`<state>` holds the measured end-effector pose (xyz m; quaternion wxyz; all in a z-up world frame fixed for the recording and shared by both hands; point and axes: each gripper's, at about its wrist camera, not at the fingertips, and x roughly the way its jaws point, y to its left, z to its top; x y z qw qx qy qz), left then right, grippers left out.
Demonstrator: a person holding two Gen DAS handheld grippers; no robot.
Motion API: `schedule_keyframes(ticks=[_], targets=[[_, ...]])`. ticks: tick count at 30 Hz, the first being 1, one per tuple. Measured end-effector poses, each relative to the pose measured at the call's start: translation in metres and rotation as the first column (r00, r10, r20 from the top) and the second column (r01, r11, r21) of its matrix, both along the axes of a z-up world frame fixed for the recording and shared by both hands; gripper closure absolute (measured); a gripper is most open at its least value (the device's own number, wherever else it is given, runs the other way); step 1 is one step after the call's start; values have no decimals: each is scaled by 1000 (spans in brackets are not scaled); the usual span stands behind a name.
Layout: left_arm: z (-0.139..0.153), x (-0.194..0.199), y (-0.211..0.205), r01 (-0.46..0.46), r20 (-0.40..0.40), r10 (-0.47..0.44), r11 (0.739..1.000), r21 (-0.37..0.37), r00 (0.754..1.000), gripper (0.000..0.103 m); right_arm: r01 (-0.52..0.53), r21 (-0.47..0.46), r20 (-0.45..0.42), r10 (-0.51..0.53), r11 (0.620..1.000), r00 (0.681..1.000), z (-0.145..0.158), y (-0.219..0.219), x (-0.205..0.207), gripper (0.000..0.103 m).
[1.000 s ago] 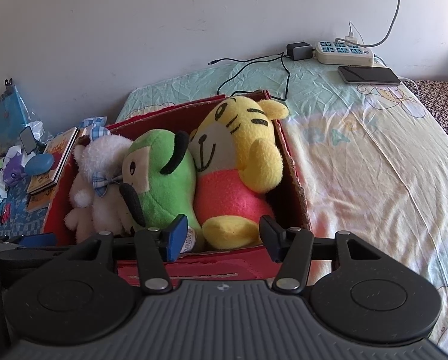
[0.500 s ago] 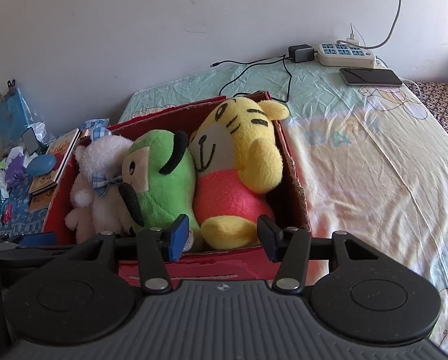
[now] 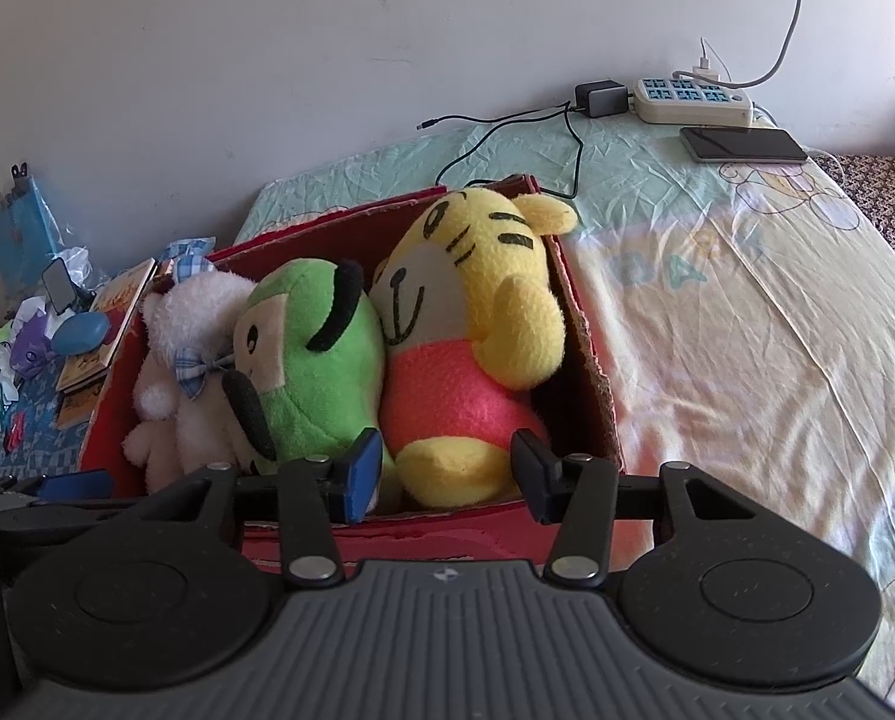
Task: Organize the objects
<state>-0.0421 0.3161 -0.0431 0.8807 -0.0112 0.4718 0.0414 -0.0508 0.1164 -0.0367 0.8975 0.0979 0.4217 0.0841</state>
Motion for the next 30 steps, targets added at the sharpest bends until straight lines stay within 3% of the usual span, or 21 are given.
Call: schedule_keyframes(ticks=[21, 30], targets=[[-2, 5, -1, -3, -4, 3, 1000, 23, 1000, 0, -5, 4, -10, 5, 1000, 1000, -4, -1, 6, 52], [19, -2, -2, -18, 59, 14, 998, 58, 998, 1, 3, 15, -26, -2, 1000, 1000, 3, -3, 5, 52]])
